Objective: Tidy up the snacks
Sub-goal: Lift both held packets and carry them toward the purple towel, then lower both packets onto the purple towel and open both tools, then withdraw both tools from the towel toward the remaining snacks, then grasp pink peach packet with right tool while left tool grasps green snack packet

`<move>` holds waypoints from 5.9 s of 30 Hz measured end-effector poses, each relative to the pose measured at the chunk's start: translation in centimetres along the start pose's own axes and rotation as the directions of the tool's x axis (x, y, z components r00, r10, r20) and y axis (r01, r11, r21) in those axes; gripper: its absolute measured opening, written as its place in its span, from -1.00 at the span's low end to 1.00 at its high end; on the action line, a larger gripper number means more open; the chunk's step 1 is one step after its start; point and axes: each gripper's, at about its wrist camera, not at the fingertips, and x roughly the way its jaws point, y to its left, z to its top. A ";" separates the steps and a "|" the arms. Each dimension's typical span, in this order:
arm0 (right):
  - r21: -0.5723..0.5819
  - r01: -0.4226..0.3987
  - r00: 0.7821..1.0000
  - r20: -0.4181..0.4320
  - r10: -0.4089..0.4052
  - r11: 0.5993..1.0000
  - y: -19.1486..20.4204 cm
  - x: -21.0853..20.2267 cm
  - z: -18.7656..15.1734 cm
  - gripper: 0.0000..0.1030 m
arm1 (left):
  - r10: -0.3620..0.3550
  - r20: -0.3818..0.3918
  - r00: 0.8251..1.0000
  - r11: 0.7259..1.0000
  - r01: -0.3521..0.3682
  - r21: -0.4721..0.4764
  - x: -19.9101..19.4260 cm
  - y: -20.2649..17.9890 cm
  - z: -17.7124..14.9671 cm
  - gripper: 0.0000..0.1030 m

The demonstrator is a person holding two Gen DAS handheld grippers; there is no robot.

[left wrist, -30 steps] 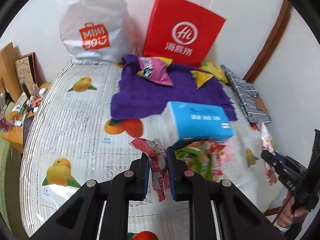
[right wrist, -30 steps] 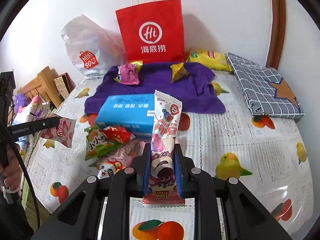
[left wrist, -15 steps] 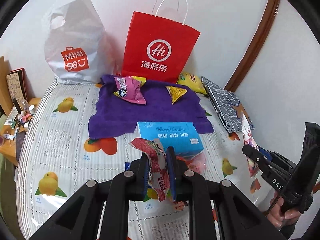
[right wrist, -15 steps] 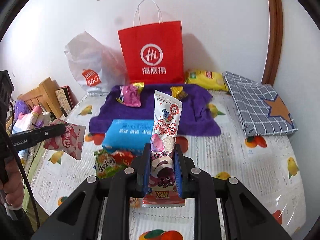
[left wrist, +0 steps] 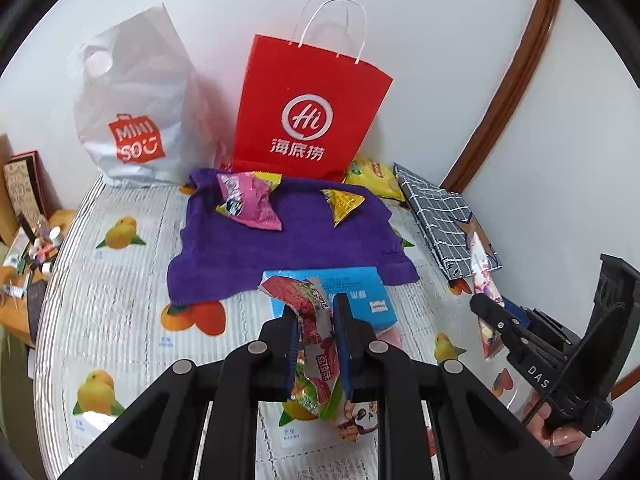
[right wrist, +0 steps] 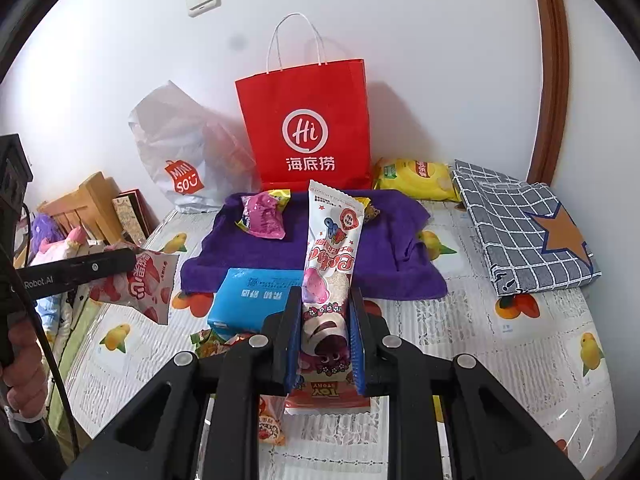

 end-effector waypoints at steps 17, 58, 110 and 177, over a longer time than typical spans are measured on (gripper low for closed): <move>0.022 0.051 0.999 -0.010 -0.051 0.998 -1.9 3.1 3.6 -0.59 | -0.079 -0.028 0.996 0.997 0.079 0.000 4.8 -0.3 4.2 -0.69; 0.034 0.076 0.973 -0.223 -0.067 0.997 -5.4 23.9 6.2 -0.58 | -0.024 -0.200 0.979 0.991 -0.002 -0.133 20.9 9.5 8.4 -0.68; -0.032 0.103 0.984 -0.139 -0.107 0.994 -2.1 6.5 -2.7 0.33 | 0.096 -0.092 0.991 0.988 -0.106 -0.112 5.1 3.6 5.0 0.32; 0.004 0.123 0.978 -0.170 -0.120 0.992 -6.6 4.6 -7.3 0.06 | 0.033 -0.279 0.960 0.999 -0.037 -0.009 9.7 1.4 -3.9 0.38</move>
